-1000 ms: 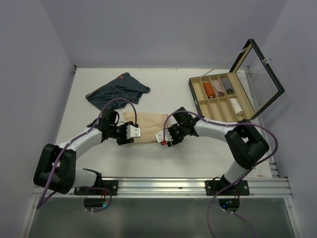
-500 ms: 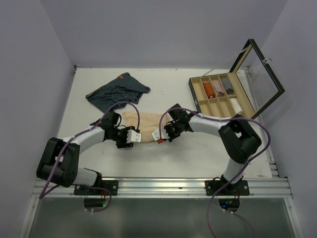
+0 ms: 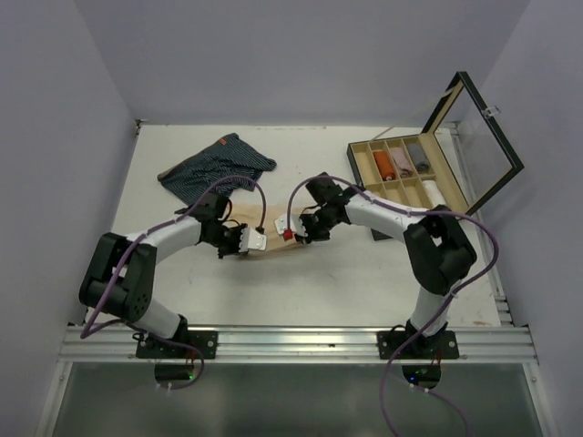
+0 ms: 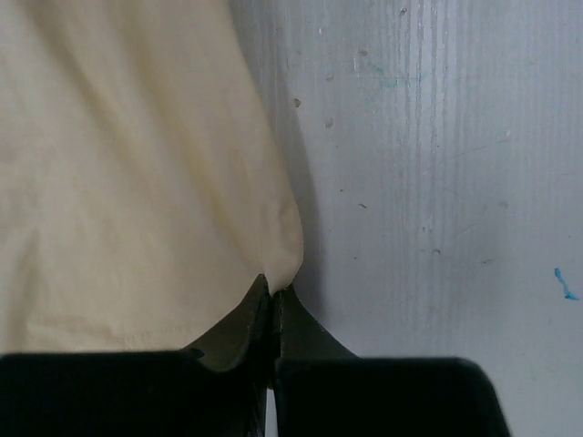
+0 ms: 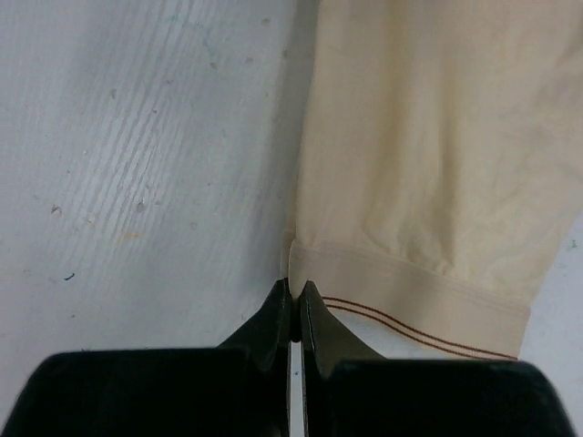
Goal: Roll the underwear
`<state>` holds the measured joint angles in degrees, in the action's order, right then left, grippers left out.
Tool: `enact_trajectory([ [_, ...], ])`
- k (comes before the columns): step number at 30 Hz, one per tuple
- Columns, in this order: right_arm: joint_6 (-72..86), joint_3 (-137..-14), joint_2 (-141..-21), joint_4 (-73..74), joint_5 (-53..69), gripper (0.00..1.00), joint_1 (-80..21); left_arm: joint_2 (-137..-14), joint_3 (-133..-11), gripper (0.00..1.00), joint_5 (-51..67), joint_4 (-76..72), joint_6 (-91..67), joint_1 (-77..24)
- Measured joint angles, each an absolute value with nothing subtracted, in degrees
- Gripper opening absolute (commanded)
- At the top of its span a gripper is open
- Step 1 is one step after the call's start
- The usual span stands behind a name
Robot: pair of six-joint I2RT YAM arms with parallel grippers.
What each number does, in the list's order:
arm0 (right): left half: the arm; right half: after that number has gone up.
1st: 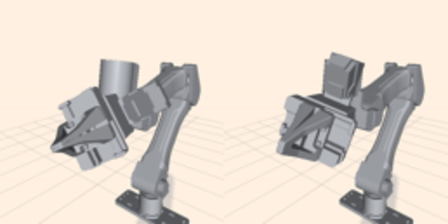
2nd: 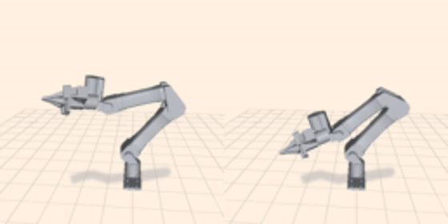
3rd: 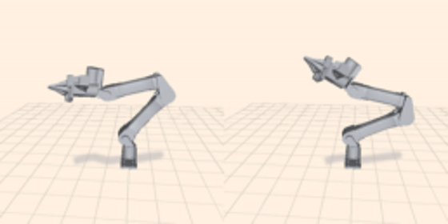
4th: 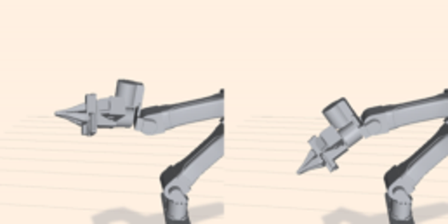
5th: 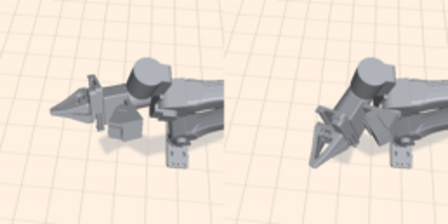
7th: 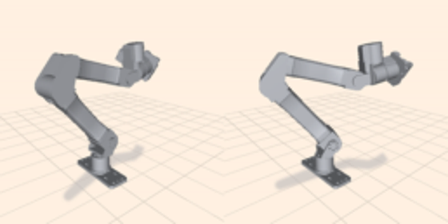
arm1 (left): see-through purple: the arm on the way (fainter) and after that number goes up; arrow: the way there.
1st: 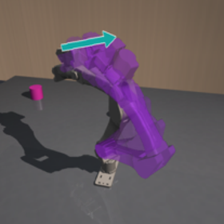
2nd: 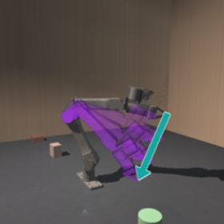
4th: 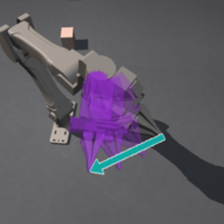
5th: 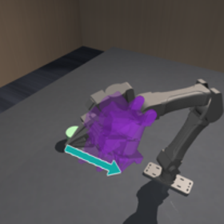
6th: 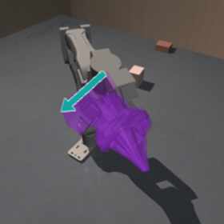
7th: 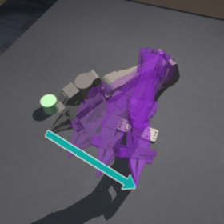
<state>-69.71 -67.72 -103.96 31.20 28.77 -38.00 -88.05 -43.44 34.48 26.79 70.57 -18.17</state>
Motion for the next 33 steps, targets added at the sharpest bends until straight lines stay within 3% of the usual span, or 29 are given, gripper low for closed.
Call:
enact_trajectory([
  [6,-64.88,-74.35,-101.56,39.97,32.97,0.0,-35.53,-82.3,-47.27,0.0,36.93,33.3,67.48,-18.17],
  [17,-61.28,-74.76,-83.81,58.39,43.38,0.0,-37.45,-61.36,-53.3,0.0,46.63,48.21,57.76,-18.2],
  [23,-60.01,-80.18,-95.5,64.88,48.1,0.0,-31.14,-72.18,-59.4,0.0,48.03,47.83,51.13,-18.2],
  [25,-59.42,-86.04,-104.62,68.31,49.41,0.11,-27.07,-80.51,-62.98,0.01,47.7,45.04,48.47,-18.2],
  [26,-58.59,-89.45,-109.54,69.19,50.04,0.24,-25.15,-85.71,-65.39,0.08,47.18,43.42,46.85,-18.2],
  [29,-54.52,-96.71,-120.75,69.1,50.63,0.37,-20.43,-99.92,-72.12,0.27,44.38,37.89,42.3,-18.11],
  [31,-50.41,-99.68,-125.47,67.94,49.89,0.38,-17.85,-106.52,-75.24,0.35,41.56,34.2,38.98,-17.8],
  [32,-48.03,-100.73,-126.8,67.11,48.88,0.38,-16.84,-108.49,-76.49,0.46,40.45,33.04,37.45,-17.56],
  [33,-45.76,-101.86,-127.66,66.52,47.46,0.39,-16.05,-110.43,-77.97,0.5,38.98,31.55,36.01,-17.17],
])
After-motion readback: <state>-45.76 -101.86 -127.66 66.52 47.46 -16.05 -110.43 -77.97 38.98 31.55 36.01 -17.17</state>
